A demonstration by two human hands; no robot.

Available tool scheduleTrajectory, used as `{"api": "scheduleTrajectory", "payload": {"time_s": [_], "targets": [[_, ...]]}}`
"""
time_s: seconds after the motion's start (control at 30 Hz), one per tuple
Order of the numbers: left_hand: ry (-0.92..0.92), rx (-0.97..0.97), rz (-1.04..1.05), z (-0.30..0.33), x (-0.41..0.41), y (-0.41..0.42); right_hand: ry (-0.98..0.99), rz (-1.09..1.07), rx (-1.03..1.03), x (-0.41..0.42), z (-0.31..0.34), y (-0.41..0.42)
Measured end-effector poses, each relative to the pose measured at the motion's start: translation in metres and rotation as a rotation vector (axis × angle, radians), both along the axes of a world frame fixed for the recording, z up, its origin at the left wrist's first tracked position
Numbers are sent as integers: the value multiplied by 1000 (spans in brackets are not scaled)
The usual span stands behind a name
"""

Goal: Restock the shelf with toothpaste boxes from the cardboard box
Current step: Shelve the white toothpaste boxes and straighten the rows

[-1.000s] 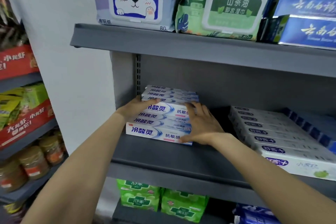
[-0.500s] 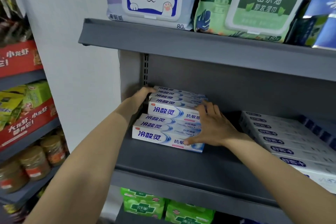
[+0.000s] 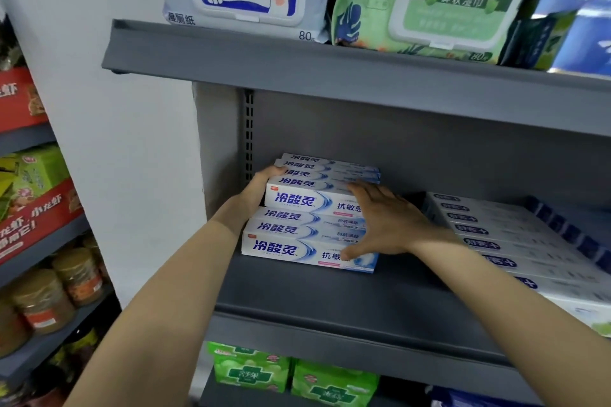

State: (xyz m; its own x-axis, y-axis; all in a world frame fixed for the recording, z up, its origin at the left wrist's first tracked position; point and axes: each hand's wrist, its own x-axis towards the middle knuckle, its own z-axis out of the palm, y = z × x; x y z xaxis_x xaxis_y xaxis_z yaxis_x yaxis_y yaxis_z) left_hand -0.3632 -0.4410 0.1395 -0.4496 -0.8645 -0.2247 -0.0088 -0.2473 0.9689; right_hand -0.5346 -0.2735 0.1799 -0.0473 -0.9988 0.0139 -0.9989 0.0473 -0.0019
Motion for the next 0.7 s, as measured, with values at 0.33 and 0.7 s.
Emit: {"api": "scheduleTrajectory", "payload": {"time_s": [0.33, 0.7], "targets": [[83, 54, -37, -2, -57, 31, -38, -122, -26, -39, -7, 39], [152, 68, -62, -3, -99, 50, -128, -165, 9, -77, -8, 58]]}}
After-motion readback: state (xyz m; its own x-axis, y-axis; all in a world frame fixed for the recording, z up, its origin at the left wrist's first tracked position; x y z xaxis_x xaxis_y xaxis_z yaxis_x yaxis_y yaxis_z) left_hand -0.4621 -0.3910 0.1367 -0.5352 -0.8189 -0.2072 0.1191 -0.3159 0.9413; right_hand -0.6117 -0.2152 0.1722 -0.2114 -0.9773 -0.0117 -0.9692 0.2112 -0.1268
